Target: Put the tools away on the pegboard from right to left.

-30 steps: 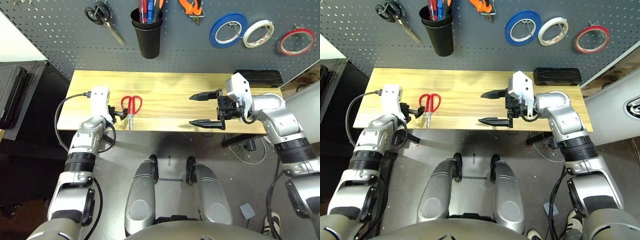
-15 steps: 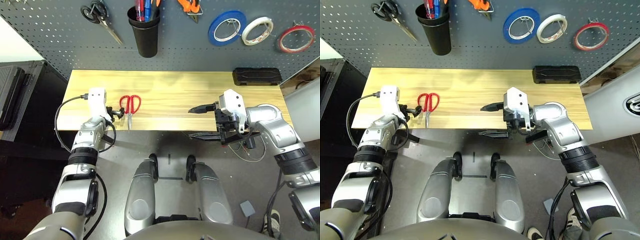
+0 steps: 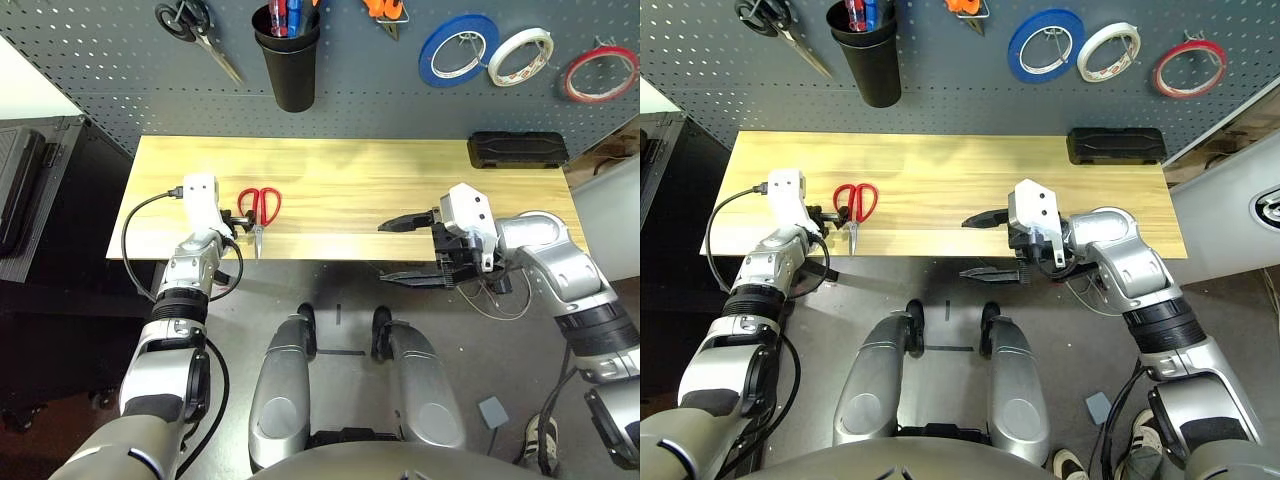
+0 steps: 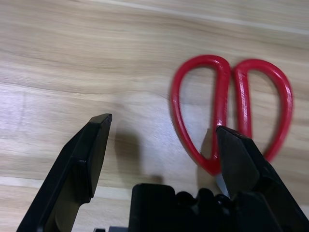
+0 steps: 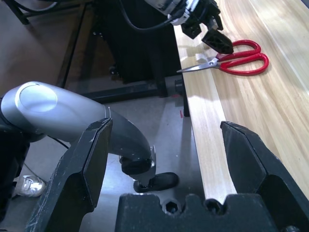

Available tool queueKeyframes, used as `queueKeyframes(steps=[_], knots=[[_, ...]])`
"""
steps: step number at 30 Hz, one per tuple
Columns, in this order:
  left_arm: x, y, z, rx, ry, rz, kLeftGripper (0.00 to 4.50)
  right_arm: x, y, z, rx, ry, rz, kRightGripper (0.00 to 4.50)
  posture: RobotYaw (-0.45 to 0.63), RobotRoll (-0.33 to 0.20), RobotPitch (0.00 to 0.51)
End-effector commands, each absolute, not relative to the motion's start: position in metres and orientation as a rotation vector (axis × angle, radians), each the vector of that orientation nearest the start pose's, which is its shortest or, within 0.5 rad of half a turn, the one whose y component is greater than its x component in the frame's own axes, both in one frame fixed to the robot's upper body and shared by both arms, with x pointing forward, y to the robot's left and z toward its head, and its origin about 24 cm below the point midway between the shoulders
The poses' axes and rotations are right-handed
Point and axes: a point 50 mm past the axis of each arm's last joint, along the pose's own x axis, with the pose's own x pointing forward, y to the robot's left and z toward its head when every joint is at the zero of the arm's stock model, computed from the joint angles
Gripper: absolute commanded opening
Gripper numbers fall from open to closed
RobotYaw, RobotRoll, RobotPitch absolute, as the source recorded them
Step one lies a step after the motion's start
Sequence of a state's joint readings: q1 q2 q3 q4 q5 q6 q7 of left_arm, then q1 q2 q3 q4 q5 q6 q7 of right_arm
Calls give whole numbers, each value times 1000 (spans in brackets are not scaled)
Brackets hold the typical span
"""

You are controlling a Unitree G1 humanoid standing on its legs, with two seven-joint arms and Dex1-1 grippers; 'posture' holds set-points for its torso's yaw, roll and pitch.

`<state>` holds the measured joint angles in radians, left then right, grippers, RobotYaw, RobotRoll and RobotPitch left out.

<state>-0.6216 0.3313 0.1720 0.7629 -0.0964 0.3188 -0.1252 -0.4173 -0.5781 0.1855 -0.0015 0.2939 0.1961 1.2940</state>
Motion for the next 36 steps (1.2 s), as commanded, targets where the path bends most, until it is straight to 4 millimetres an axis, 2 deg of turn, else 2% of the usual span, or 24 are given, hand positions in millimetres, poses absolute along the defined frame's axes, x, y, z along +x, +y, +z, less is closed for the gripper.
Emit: queueKeyframes(steps=[1, 10, 11, 14, 23, 30, 36], knots=[[345, 248, 34, 24, 464, 141, 4482, 269, -151, 123, -376, 127, 1487, 4500, -29, 0, 406], [346, 250, 34, -16, 445, 167, 4482, 271, -151, 126, -379, 132, 1484, 4500, -29, 0, 407], [346, 249, 33, -16, 445, 167, 4317, 271, -151, 126, -381, 131, 1485, 4500, -29, 0, 407], [345, 245, 29, -23, 452, 158, 3541, 271, -151, 127, -384, 129, 1485, 4500, -29, 0, 407], [345, 230, 25, -26, 451, 120, 41, 274, -154, 126, -397, 129, 1469, 4500, -24, 0, 388], [348, 227, 44, -44, 373, 107, 41, 284, -155, 126, -402, 104, 1422, 4500, -1, 0, 371], [344, 226, 86, -54, 227, 92, 41, 300, -153, 137, -374, 8, 1341, 4500, 7, 0, 351]])
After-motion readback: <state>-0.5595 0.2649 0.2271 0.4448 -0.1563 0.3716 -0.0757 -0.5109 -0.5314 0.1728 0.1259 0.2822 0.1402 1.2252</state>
